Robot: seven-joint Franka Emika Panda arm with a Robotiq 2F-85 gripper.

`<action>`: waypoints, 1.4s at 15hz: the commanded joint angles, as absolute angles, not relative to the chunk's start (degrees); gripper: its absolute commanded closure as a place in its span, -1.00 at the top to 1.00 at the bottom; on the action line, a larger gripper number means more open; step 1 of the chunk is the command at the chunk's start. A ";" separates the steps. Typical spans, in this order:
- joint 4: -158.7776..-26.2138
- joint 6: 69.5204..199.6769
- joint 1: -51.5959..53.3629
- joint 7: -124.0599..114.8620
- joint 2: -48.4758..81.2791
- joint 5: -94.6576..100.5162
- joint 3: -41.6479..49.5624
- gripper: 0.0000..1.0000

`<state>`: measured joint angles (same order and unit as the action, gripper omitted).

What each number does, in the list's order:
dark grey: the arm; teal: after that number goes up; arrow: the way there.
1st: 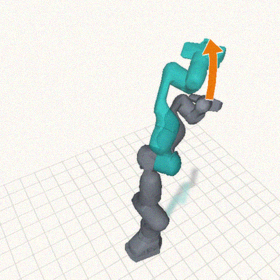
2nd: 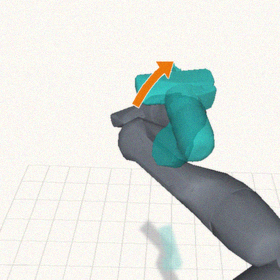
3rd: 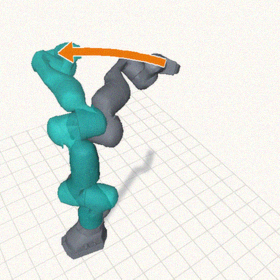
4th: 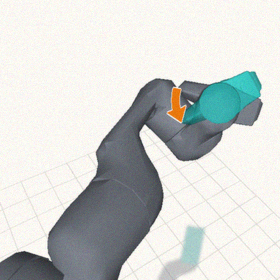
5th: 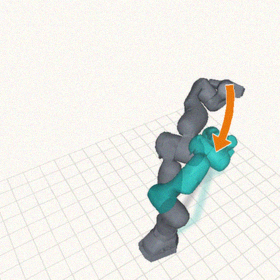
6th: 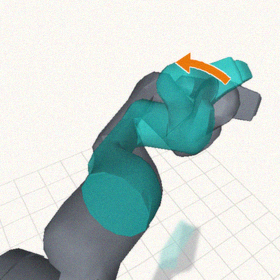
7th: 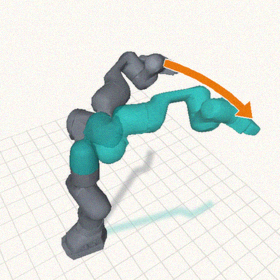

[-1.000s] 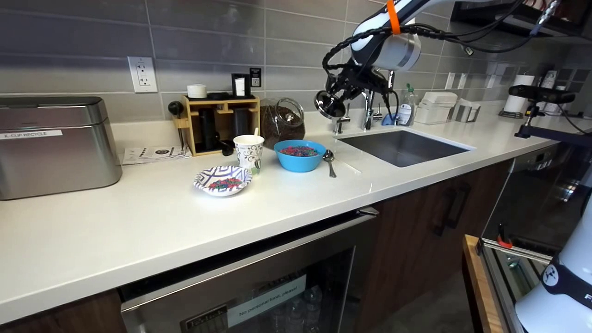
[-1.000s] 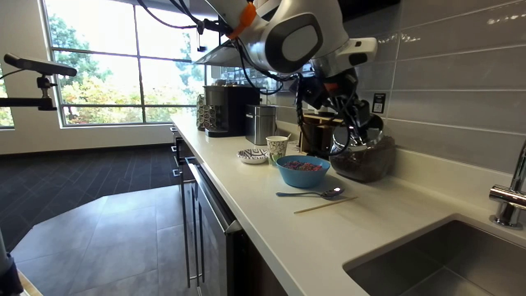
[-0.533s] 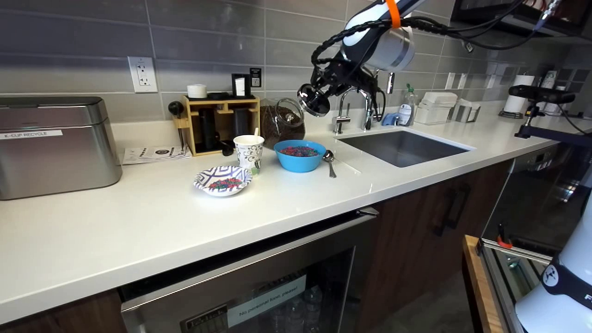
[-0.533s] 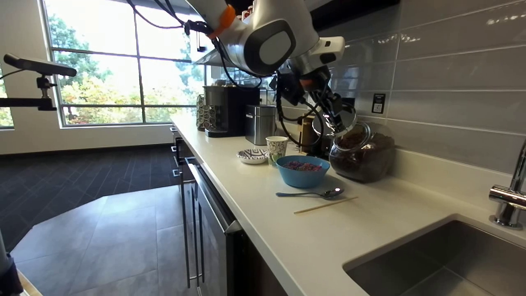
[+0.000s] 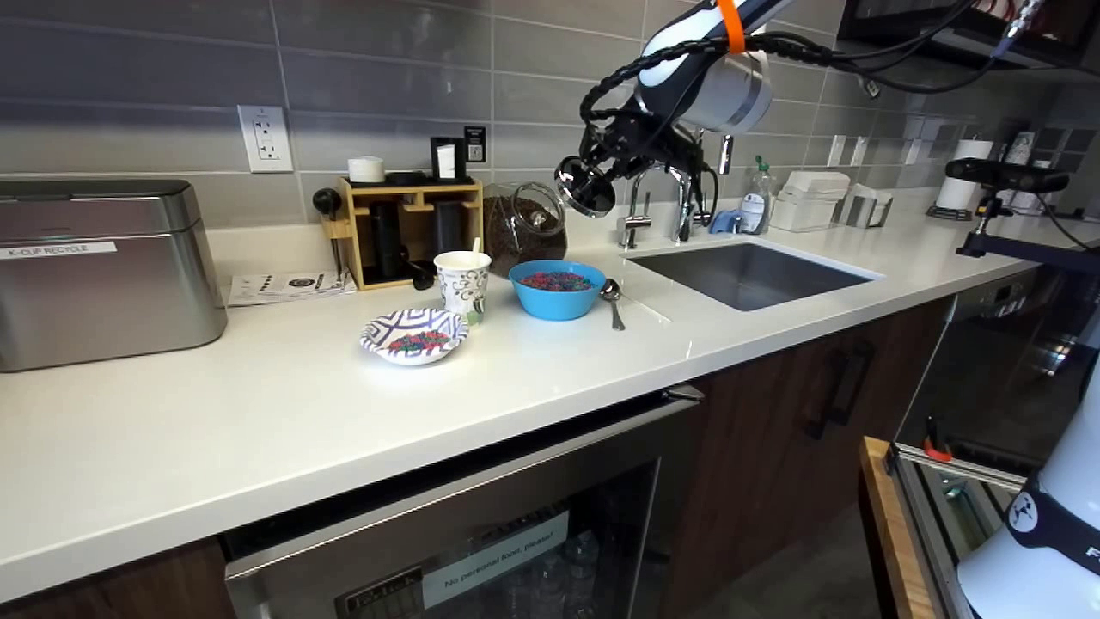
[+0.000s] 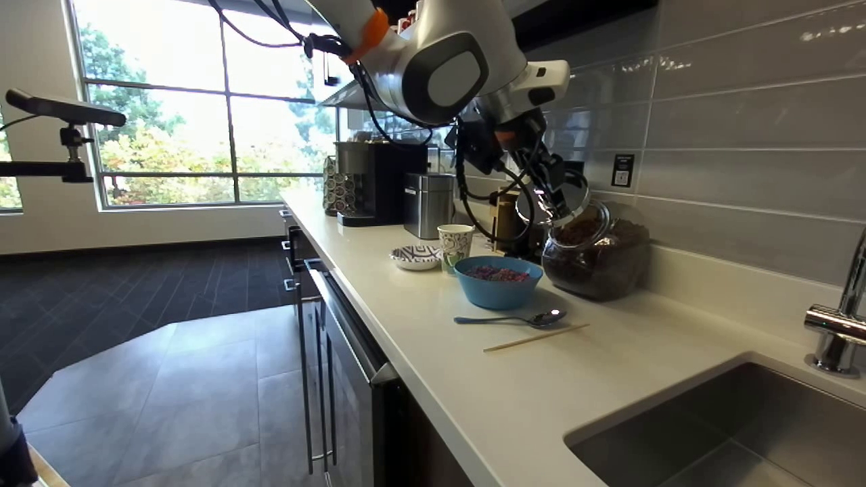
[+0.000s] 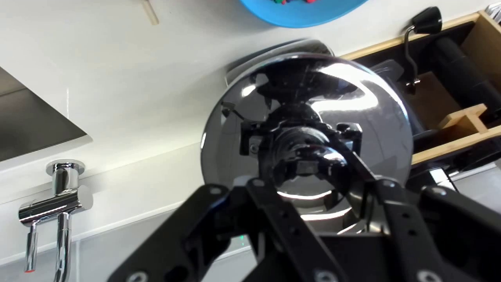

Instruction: Put the silver lid on the glass container.

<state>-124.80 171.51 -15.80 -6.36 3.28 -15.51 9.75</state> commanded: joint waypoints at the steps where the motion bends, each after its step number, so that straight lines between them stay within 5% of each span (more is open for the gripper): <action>1: -123.45 172.61 -15.91 -3.73 4.38 -18.17 8.89 -0.57; 21: -108.79 172.43 -18.64 8.02 17.58 -31.34 5.01 -0.57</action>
<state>-111.38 171.95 -18.14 7.32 15.13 -30.68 5.71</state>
